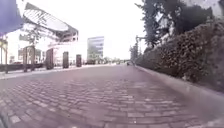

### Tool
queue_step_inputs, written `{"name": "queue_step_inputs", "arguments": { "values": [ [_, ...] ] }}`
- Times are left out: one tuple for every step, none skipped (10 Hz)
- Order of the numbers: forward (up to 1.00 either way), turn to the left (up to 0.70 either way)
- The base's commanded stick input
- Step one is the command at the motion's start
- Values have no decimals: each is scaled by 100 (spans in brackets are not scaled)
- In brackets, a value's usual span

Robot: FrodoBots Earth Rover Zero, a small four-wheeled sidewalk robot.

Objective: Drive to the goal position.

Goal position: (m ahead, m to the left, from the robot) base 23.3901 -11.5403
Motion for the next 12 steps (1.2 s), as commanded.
{"name": "queue_step_inputs", "arguments": {
  "values": [
    [70,0],
    [70,0],
    [70,0],
    [70,0],
    [70,0],
    [70,0],
    [70,0],
    [70,0],
    [70,0],
    [70,0],
    [70,0],
    [70,0]
  ]
}}
